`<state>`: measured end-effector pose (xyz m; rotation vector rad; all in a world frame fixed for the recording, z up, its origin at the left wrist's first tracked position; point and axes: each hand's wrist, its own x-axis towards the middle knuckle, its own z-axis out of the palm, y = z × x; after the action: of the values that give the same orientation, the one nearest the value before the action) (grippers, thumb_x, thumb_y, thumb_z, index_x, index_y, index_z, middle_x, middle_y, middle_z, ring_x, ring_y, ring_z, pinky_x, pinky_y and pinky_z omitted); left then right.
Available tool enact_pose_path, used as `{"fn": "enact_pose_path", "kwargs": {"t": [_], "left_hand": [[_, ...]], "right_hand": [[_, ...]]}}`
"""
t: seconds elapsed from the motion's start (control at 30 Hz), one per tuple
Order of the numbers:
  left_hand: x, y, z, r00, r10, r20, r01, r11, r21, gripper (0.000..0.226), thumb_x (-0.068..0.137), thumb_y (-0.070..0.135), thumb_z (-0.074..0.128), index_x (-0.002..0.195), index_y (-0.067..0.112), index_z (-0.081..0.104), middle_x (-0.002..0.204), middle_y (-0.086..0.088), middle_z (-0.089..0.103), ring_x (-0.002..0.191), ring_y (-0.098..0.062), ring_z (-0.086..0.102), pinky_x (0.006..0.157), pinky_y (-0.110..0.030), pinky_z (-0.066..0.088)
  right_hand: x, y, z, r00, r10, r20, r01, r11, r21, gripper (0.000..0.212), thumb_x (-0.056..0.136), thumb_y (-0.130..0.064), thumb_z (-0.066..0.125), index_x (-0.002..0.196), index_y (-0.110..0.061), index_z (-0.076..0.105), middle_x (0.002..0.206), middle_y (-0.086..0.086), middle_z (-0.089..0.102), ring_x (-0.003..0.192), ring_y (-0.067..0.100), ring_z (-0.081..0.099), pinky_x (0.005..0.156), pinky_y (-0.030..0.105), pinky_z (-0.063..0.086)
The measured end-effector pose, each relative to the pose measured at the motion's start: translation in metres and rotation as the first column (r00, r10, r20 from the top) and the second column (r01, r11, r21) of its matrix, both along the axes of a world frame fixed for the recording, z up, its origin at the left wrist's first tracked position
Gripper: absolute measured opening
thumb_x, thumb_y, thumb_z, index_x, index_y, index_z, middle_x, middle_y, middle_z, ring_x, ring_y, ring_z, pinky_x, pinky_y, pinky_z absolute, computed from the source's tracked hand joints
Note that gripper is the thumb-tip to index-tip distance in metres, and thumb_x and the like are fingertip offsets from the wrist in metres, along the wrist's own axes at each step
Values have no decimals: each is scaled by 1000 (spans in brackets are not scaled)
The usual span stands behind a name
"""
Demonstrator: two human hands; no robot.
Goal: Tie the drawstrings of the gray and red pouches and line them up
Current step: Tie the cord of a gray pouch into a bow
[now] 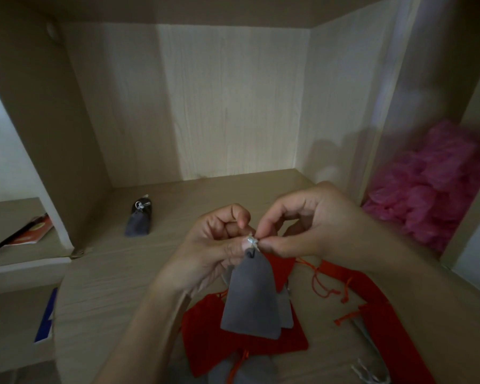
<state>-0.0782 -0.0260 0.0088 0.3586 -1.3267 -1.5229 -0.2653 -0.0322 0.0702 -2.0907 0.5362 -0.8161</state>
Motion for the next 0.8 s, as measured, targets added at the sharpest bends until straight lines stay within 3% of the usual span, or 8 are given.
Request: {"fn": "enact_pose_path", "kwargs": {"t": [0.13,0.27,0.37,0.43,0.5,0.63,0.8], "left_hand": [[-4,2,-1,999,9,-32,-8,1000,16,22,63,25,85,74,20,67,67,4,67,57,-2,61,54,-13,50],[-3,1,-4,977,183,106,-187,982,27,33,47,41,90,65,22,70,62,4,65,52,-4,56,49,-17,44],[0,0,-2,922,322,216,-325,946,-23,41,43,52,88,65,21,73,61,4,64,58,-14,48,55,-23,36],[1,2,2,910,356,214,-350,934,-69,41,49,54,85,71,21,76,71,3,70,68,-15,59,63,-24,46],[0,4,5,907,368,206,-350,929,-118,36,53,49,83,76,21,78,78,2,73,75,-8,66,69,-18,52],[-5,2,4,842,493,218,-448,865,-225,16,58,17,78,74,20,75,74,2,72,72,-6,66,65,-15,50],[-9,0,-3,704,650,286,-538,751,-383,9,66,19,71,74,17,68,74,0,68,71,-10,63,63,-18,47]], "right_hand": [[6,2,-3,1000,1,18,-2,999,45,25,74,8,72,73,-16,66,65,-4,63,49,-4,53,50,9,39],[9,-1,-9,1000,-4,1,4,999,34,17,71,-5,69,73,-22,66,65,-8,61,54,-3,51,53,11,39],[8,-5,-10,997,-75,-22,74,996,-56,12,72,-10,71,74,-20,66,66,-9,63,57,-3,52,55,12,40],[7,-8,-11,988,-155,-11,152,977,-147,18,73,-6,74,73,-21,64,65,-9,62,55,-2,51,54,12,39],[7,-11,-12,974,-226,2,221,951,-216,23,72,2,72,71,-20,63,62,-11,59,52,0,49,52,11,37],[11,-12,-15,958,-288,0,272,904,-330,16,71,1,72,73,-13,64,61,-12,56,54,2,52,52,9,36],[15,-14,-20,950,-312,-12,288,891,-352,15,70,0,71,73,-13,64,66,-9,58,59,3,53,54,10,37]]}}
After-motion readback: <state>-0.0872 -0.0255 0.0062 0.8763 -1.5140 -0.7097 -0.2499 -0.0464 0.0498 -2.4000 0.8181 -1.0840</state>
